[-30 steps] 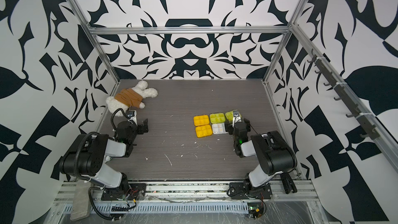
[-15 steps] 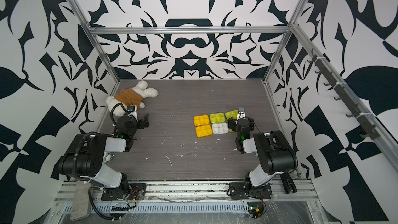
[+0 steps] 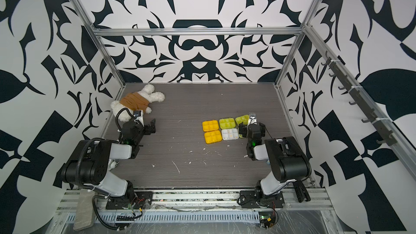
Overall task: Close pillboxes
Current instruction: Reset both arms
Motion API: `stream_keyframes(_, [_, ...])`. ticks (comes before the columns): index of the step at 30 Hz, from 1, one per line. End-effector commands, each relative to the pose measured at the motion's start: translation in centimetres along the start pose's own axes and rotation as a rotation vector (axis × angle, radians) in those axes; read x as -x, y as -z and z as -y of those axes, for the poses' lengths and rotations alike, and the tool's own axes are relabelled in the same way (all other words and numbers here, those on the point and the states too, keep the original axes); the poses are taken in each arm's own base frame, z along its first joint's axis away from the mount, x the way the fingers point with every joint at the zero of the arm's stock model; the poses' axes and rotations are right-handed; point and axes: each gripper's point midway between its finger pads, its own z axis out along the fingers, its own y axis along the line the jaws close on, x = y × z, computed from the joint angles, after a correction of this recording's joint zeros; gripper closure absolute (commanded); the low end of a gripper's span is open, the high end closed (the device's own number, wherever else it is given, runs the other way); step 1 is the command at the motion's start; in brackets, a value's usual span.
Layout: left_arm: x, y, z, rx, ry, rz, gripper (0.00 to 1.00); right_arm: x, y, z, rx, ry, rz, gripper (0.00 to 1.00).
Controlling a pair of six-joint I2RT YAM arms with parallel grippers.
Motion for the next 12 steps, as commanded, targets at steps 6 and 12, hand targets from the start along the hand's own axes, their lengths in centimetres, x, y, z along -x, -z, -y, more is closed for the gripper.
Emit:
stream_keyframes(6, [0.08, 0.02, 0.11, -0.007, -0.004, 0.002, 0.01, 1.73, -0.07, -0.7, 0.04, -0.015, 0.042, 0.0])
stream_keyframes(12, [0.06, 0.02, 0.1, -0.006, -0.004, 0.001, 0.01, 1.65, 0.04, -0.49, 0.033, -0.008, 0.044, 0.0])
